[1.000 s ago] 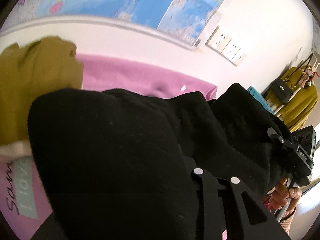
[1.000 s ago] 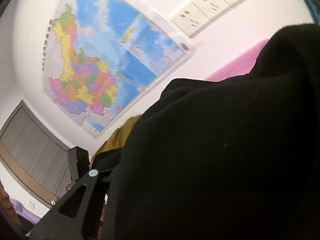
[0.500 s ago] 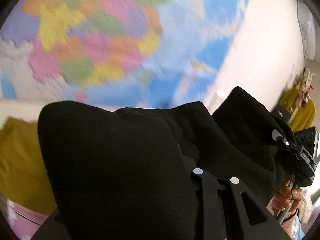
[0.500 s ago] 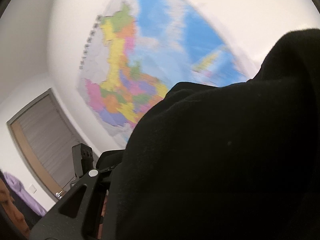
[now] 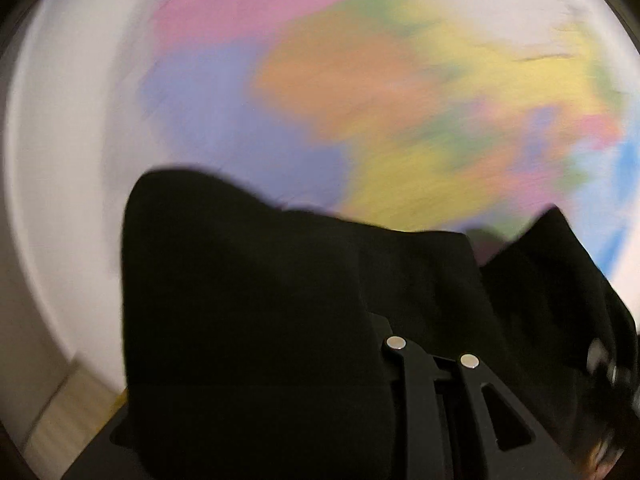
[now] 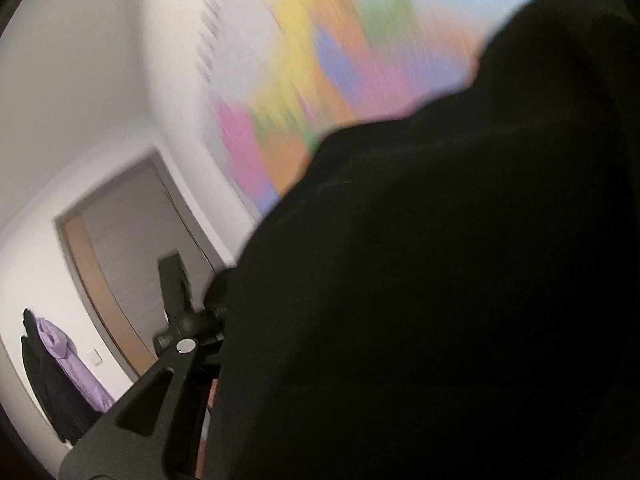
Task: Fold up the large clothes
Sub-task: 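Lift the jacket bundle with both tools and carry it onto the clothes stack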
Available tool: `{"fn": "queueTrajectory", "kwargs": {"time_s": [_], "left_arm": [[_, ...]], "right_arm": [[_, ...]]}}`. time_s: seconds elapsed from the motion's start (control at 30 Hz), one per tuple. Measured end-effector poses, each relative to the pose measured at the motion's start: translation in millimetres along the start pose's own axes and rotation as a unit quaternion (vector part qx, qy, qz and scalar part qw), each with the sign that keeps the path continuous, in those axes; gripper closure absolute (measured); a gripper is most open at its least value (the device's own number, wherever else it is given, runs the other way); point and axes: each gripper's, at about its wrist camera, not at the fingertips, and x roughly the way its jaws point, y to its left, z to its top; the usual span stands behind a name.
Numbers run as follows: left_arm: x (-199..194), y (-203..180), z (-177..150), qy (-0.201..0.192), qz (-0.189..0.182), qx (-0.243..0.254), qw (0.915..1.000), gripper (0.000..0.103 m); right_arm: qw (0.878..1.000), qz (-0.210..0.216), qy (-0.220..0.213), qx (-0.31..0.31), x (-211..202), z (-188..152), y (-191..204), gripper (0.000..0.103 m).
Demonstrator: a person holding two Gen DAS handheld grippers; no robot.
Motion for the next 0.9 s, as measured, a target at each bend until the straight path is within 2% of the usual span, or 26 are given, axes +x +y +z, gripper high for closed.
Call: {"fn": "queueTrajectory", "kwargs": {"time_s": [0.07,0.1,0.13,0.17,0.23,0.27,0.33,0.37,0.43,0.5,0.57,0.6,0.67,0.7,0.73,0.8,0.83,0.87,0.9], "left_arm": [[39.6,43.8,-32.6,0.048,0.045,-0.023,0.9975,0.080],[66.7,73.2,-57.4,0.098,0.071,-0.048,0.9915,0.081],[84.1,94.1,-77.6,0.133,0.077,-0.071,0.9855,0.082],[97.0,113.0,-98.7,0.156,0.079,-0.092,0.9803,0.082],[94.8,128.5,-116.6,0.137,0.050,-0.112,0.9830,0.080],[89.5,129.1,-118.4,0.127,0.043,-0.111,0.9848,0.079],[84.4,127.5,-114.7,0.123,0.030,-0.100,0.9868,0.078],[83.9,127.9,-113.1,0.125,0.028,-0.097,0.9870,0.078],[84.8,129.4,-107.3,0.127,0.023,-0.091,0.9874,0.079],[84.3,131.9,-102.0,0.125,0.018,-0.090,0.9879,0.080],[81.7,132.5,-91.4,0.121,0.023,-0.088,0.9885,0.082],[80.4,130.2,-80.0,0.115,0.023,-0.089,0.9891,0.082],[66.3,126.7,-69.0,0.096,0.017,-0.092,0.9910,0.083],[64.3,129.3,-65.3,0.084,0.020,-0.094,0.9918,0.082],[67.8,132.5,-65.5,0.089,0.028,-0.093,0.9913,0.080],[86.6,133.3,-81.2,0.133,0.070,-0.071,0.9861,0.074],[95.0,131.4,-91.7,0.152,0.093,-0.054,0.9826,0.070],[98.1,128.3,-102.1,0.154,0.114,-0.033,0.9810,0.063],[93.3,127.8,-105.9,0.143,0.119,-0.026,0.9823,0.061]], "right_arm": [[0.996,-0.017,0.078,0.041,40.7,-37.1,-29.0,0.079],[0.989,-0.040,0.131,0.063,61.2,-61.5,-45.5,0.077],[0.980,-0.056,0.174,0.081,74.3,-85.7,-60.2,0.073],[0.977,-0.054,0.182,0.095,74.3,-98.1,-68.9,0.069],[0.980,-0.033,0.170,0.102,58.8,-102.2,-74.9,0.067],[0.980,-0.028,0.167,0.099,49.6,-100.4,-74.1,0.061],[0.982,-0.028,0.165,0.087,25.8,-95.7,-71.6,0.060],[0.983,-0.025,0.158,0.091,15.6,-93.3,-73.7,0.055],[0.983,-0.030,0.137,0.121,-8.0,-92.1,-83.3,0.050],[0.982,-0.024,0.119,0.147,-28.1,-91.7,-93.6,0.051],[0.983,-0.025,0.112,0.143,-28.4,-81.4,-85.0,0.082],[0.986,-0.028,0.106,0.122,-28.1,-78.7,-76.5,0.084],[0.995,-0.025,0.088,0.028,-19.6,-70.2,-37.7,0.089],[0.995,-0.024,0.092,-0.006,-18.2,-71.7,-23.2,0.089],[0.994,-0.028,0.106,-0.015,-14.7,-76.8,-19.1,0.089],[0.986,-0.055,0.155,0.007,-12.9,-98.3,-36.9,0.088],[0.980,-0.082,0.182,0.012,-13.9,-112.2,-48.4,0.084],[0.976,-0.088,0.200,0.013,-14.9,-121.1,-55.1,0.080],[0.974,-0.090,0.208,0.009,-16.7,-123.1,-53.8,0.076]]}}
